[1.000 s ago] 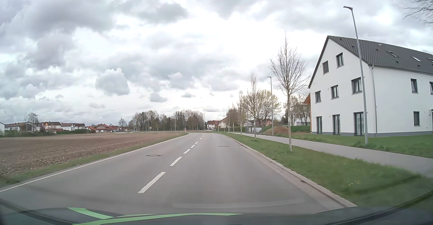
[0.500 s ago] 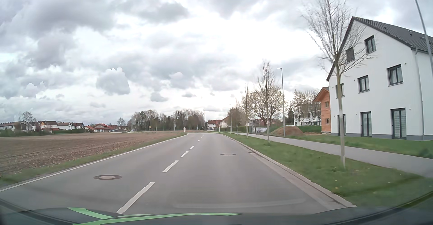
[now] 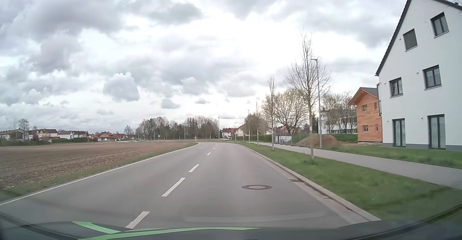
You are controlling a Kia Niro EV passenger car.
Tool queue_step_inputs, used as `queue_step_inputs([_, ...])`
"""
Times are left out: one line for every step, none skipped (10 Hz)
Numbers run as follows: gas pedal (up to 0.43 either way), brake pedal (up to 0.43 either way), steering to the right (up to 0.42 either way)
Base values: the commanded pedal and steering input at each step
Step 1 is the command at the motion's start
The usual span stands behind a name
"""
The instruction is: Follow the waypoints while adhering to traffic rules and regulations
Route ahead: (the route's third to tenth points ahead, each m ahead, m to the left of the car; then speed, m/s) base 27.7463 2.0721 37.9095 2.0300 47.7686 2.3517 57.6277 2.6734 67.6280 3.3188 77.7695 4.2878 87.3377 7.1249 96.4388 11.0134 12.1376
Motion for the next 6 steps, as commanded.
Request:
queue_step_inputs([0.067, 0.000, -0.003])
queue_step_inputs([0.067, 0.000, -0.003])
queue_step_inputs([0.087, 0.000, -0.003])
queue_step_inputs([0.087, 0.000, -0.003])
queue_step_inputs([0.087, 0.000, -0.003])
queue_step_inputs([0.098, 0.000, -0.003])
